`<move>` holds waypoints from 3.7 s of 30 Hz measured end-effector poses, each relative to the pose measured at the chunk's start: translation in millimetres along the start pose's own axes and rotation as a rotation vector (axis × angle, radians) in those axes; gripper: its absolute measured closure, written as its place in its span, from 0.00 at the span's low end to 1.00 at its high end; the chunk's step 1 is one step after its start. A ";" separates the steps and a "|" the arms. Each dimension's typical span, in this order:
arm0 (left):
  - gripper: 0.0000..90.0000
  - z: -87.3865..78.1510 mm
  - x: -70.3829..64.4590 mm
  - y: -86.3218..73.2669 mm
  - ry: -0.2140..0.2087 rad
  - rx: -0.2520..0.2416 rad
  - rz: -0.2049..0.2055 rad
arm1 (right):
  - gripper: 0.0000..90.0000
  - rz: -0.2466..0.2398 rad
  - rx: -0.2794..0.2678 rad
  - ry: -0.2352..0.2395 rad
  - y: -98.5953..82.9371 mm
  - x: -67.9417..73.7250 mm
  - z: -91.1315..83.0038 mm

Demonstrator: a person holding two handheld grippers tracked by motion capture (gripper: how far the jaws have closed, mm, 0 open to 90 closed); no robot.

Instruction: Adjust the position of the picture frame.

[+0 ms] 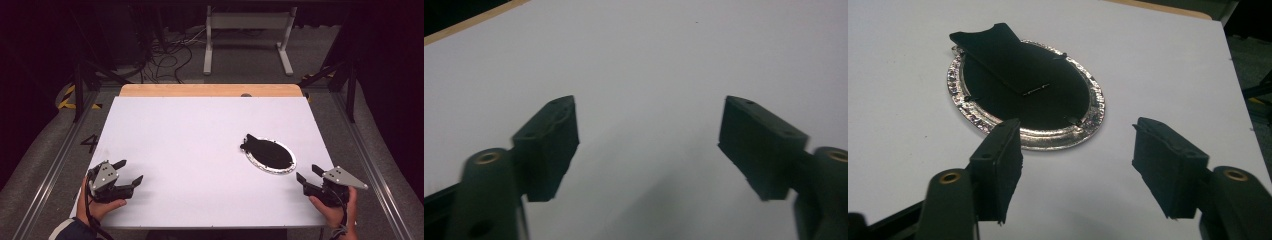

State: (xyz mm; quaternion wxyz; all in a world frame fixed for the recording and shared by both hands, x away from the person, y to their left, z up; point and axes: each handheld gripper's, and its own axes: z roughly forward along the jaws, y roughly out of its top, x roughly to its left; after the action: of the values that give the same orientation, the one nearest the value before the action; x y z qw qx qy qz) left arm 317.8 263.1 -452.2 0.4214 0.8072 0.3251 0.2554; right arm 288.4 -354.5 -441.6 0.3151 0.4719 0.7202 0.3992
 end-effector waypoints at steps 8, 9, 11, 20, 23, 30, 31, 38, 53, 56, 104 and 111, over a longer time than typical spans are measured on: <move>0.75 0.2 4.1 -1.2 -0.057 0.007 0.004 | 0.69 0.040 0.075 -0.060 0.5 -10.9 13.4; 0.80 0.8 3.9 -1.2 -0.066 0.015 0.010 | 0.71 0.045 0.077 -0.062 1.5 -12.6 15.3; 0.87 2.1 3.9 -1.2 -0.070 0.043 0.006 | 0.76 0.060 0.074 -0.060 5.8 -16.6 18.5; 1.00 10.4 -3.7 8.8 -0.129 0.052 0.022 | 1.00 0.042 0.128 -0.026 23.6 -26.7 59.2; 1.00 20.5 -5.1 13.6 -0.148 0.067 0.035 | 1.00 0.037 0.148 -0.039 29.4 -28.7 77.5; 1.00 35.8 -7.3 21.0 -0.163 0.081 0.050 | 1.00 0.076 0.202 -0.041 37.2 -36.9 99.1; 0.99 37.5 -7.8 22.4 -0.171 0.082 0.051 | 1.00 0.081 0.202 -0.038 39.1 -37.3 100.9; 0.98 45.7 -13.4 31.7 -0.200 0.072 0.062 | 1.00 0.054 0.233 -0.019 56.4 -32.2 121.1; 0.97 69.2 -35.3 53.5 -0.288 0.057 0.095 | 1.00 0.083 0.272 -0.040 62.8 -28.3 132.9; 0.96 71.1 -37.4 54.4 -0.292 0.060 0.101 | 1.00 0.088 0.267 -0.022 61.9 -29.4 132.6; 0.95 134.1 -51.8 91.8 -0.325 0.090 0.151 | 1.00 -0.119 0.158 0.305 71.9 89.7 106.5; 0.94 141.7 -52.3 96.2 -0.316 0.092 0.150 | 1.00 -0.143 0.187 0.380 47.3 99.9 64.7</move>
State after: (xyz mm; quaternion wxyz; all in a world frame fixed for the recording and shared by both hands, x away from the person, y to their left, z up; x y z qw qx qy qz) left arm 410.4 109.8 -451.0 0.4095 0.8777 0.2052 0.1408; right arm 326.8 -232.3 -439.3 0.1560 0.3633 0.8320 0.3892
